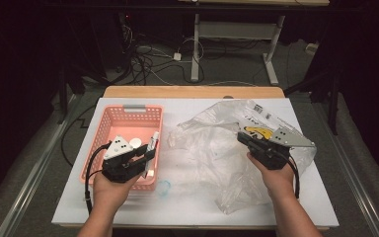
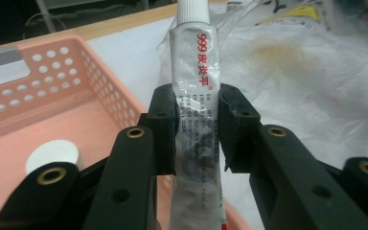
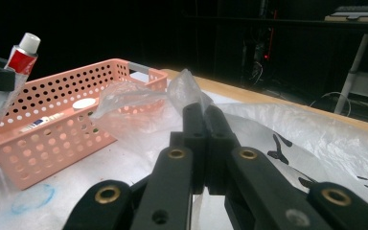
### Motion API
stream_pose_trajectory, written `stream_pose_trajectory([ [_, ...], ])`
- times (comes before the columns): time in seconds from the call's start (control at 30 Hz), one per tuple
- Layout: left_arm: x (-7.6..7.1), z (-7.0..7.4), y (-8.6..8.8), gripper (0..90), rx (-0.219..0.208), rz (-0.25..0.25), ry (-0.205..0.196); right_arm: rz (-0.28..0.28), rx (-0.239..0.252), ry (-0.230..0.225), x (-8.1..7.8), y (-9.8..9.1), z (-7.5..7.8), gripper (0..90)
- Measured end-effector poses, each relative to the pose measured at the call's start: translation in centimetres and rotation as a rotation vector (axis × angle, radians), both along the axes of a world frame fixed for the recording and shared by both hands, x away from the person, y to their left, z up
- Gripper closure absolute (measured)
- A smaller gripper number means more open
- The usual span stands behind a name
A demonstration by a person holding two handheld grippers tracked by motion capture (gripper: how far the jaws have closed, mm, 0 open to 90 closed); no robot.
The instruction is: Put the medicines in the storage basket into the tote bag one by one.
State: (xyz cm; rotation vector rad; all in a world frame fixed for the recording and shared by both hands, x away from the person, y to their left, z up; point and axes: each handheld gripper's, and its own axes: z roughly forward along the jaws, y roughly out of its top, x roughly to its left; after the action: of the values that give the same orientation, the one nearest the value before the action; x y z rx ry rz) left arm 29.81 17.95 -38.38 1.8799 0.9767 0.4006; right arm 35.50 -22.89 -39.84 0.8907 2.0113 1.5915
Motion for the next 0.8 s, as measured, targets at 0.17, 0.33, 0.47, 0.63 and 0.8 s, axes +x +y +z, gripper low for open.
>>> stream_pose_trajectory([
  [0.17,-0.7,0.5,-1.1,68.7,-0.017,-0.044,-0.013,0.002,-0.001,-0.005,-0.1,0.1,0.1,90.0],
  [0.33,-1.1,0.7,-2.2,68.7,-0.045,-0.086,-0.015,0.005,-0.004,-0.006,-0.1,0.1,0.2,90.0],
  [0.47,-1.2,0.5,-2.9,68.7,-0.045,-0.107,-0.009,0.007,-0.003,-0.007,-0.2,0.2,0.2,90.0],
  [0.63,-1.5,0.1,-4.1,68.7,-0.031,-0.129,-0.011,0.008,-0.003,-0.011,-0.2,0.2,0.2,90.0],
  [0.8,-1.4,-0.3,-6.1,68.7,-0.009,-0.161,-0.008,0.004,-0.009,-0.011,-0.2,0.3,0.1,90.0],
])
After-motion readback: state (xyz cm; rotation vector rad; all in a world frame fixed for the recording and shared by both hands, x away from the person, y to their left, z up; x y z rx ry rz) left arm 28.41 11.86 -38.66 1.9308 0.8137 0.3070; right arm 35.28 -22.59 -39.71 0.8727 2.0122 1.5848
